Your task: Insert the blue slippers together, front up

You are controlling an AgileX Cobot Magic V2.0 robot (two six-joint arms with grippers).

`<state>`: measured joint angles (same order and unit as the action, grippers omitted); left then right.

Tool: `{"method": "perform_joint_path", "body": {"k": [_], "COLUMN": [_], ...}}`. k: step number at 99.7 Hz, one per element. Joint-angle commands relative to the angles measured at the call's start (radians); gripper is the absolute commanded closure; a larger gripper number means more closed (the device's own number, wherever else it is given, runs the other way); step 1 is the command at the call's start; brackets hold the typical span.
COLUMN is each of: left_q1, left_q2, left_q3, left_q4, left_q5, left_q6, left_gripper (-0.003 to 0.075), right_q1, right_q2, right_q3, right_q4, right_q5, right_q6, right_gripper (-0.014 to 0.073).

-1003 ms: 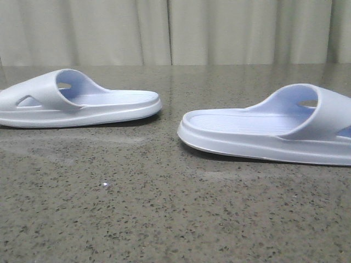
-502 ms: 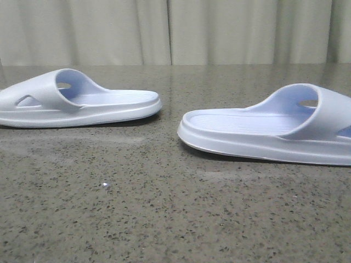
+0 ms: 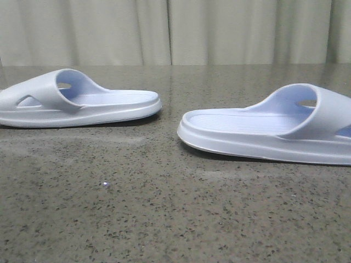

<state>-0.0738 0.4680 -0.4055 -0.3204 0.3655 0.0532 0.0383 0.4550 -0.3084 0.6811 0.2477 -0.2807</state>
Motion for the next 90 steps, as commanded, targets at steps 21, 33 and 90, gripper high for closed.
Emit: {"method": "perform_joint_path", "body": {"k": [21,33,90], "left_q1": [0.004,0.004,0.004], "left_q2": [0.165,0.175,0.175], "left_q3": [-0.132,-0.132,-0.132], "left_q4": [0.051,0.051,0.013], "left_q5": [0.056,0.056,0.075], "left_q6": [0.002,0.017,0.029], "left_gripper": [0.0703,0.0652,0.0393], "right_q1": [-0.004,-0.004,-0.191], "right_q2": [0.165,0.165,0.316], "right_q3": [-0.131,-0.157,-0.242], "right_q4": [-0.035,-0.054,-0.119], "right_q5": [0.163,0.209,0.281], "right_q6": [-0.017,-0.017,0.000], "right_gripper": [0.0669,0.0585,0.0305]}}
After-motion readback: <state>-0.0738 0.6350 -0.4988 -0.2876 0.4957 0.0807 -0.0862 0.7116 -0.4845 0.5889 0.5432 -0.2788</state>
